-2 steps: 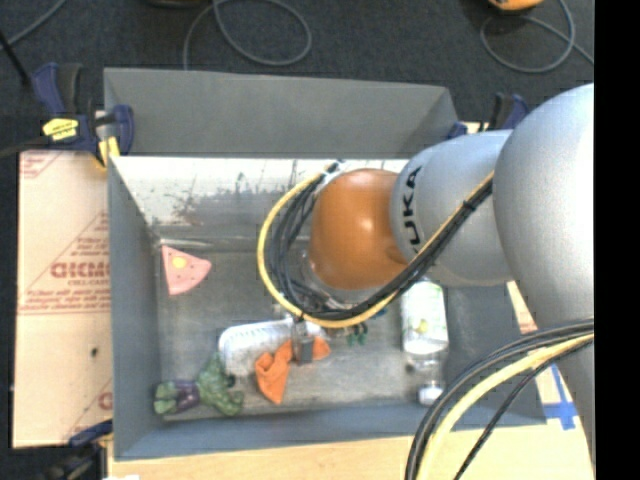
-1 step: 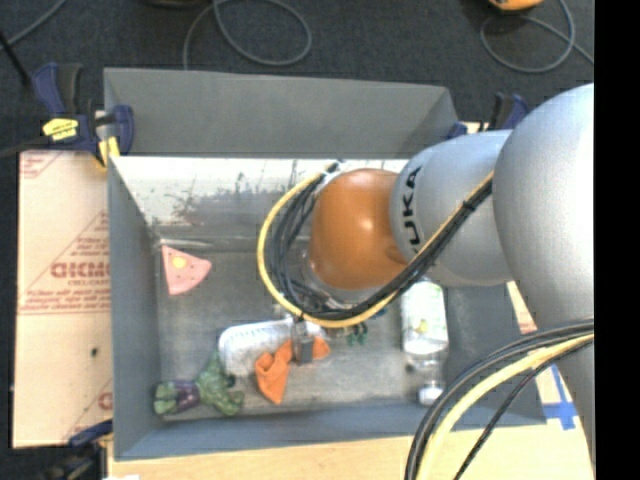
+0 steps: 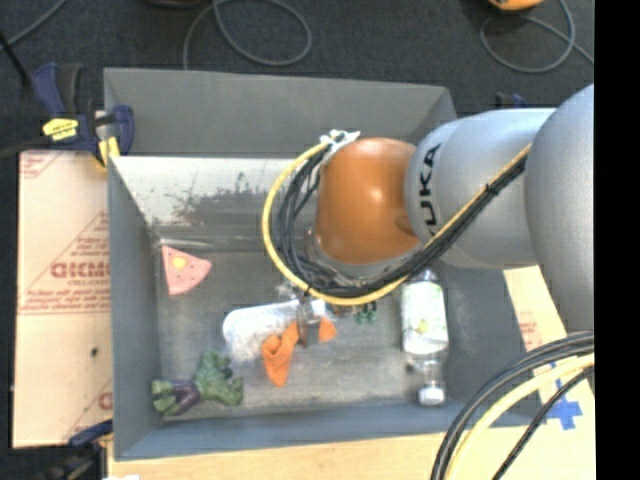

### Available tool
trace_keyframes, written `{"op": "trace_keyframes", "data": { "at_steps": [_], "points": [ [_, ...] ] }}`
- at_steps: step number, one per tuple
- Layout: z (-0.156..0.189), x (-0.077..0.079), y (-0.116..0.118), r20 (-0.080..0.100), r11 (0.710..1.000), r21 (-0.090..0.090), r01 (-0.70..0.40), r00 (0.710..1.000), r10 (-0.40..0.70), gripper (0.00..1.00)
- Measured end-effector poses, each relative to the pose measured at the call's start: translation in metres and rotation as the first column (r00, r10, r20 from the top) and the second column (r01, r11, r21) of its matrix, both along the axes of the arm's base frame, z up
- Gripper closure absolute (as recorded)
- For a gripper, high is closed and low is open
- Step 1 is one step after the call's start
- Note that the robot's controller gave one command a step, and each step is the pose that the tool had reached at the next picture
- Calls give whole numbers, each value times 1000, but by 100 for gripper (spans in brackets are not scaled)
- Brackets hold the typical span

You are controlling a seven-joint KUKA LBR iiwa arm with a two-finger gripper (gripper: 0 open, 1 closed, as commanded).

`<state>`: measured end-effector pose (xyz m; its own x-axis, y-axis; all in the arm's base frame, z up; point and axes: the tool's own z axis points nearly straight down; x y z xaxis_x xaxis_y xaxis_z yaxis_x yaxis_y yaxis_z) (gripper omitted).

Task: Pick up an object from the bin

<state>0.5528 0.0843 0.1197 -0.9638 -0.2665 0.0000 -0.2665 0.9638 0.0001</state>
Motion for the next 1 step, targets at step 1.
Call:
{"op": "trace_keyframes", "data": {
  "at_steps": [1],
  "points": [
    [10, 17, -12, 18, 1000, 3, 18, 1000, -18, 100]
  ]
}}
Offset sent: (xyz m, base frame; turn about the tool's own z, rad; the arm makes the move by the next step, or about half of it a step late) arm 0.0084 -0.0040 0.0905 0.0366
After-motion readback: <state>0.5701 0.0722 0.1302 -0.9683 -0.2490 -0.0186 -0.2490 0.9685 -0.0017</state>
